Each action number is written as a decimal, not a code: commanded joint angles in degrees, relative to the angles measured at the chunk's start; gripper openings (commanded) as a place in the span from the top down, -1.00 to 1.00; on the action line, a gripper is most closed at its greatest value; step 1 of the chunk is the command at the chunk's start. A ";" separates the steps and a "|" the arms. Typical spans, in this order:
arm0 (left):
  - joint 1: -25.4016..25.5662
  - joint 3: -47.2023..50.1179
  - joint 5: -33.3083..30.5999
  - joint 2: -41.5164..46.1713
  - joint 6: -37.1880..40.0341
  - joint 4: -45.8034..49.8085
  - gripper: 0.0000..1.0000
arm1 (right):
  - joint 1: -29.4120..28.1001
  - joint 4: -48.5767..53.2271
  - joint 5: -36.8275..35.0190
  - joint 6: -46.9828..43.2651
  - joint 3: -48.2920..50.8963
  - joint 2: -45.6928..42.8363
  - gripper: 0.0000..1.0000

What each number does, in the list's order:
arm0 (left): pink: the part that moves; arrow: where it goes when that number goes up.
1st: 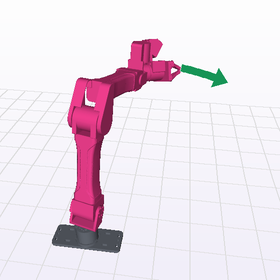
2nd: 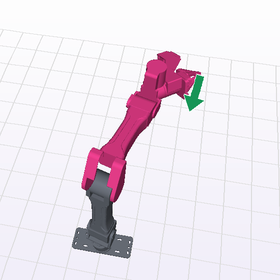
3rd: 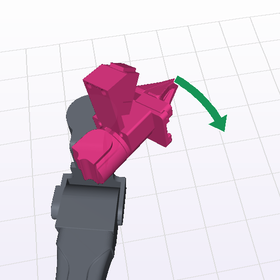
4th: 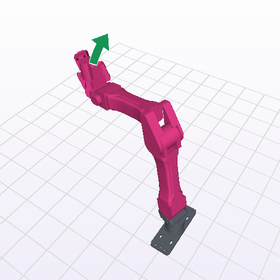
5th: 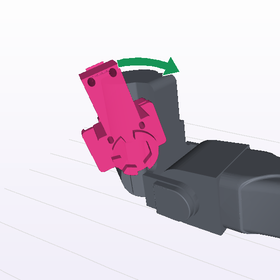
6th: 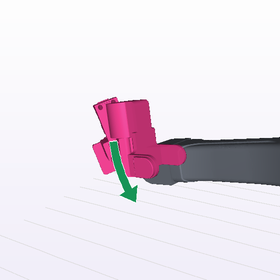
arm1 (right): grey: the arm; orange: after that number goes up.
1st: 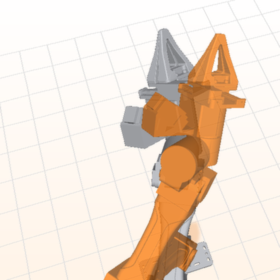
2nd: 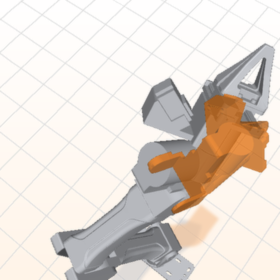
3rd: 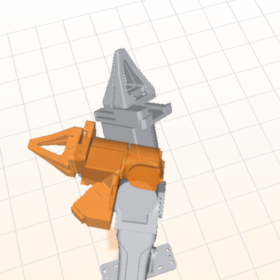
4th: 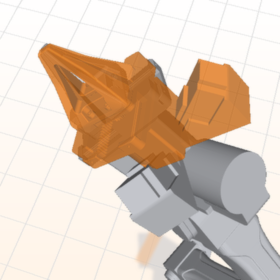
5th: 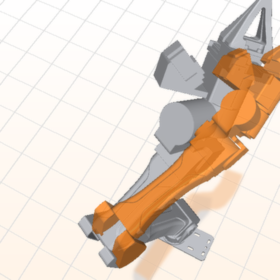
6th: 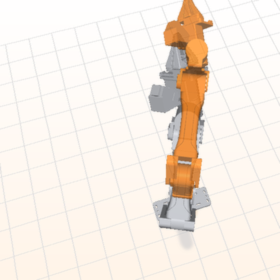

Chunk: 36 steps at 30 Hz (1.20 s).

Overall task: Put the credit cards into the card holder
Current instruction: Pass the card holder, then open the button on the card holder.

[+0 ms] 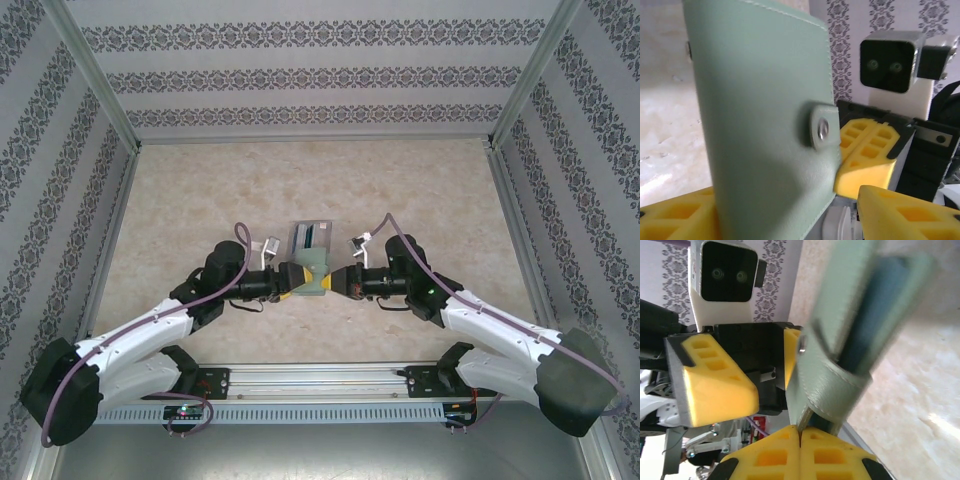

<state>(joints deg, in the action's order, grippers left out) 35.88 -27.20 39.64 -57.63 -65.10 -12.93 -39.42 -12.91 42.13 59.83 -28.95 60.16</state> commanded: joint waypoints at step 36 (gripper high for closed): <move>-0.83 -8.30 15.77 -6.14 7.69 -1.94 0.86 | -0.09 -9.84 -5.33 4.24 0.11 1.93 0.28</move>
<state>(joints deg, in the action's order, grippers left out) 34.92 -35.86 47.22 -63.48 -53.60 -3.60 -41.41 -11.29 33.80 59.02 -30.98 62.41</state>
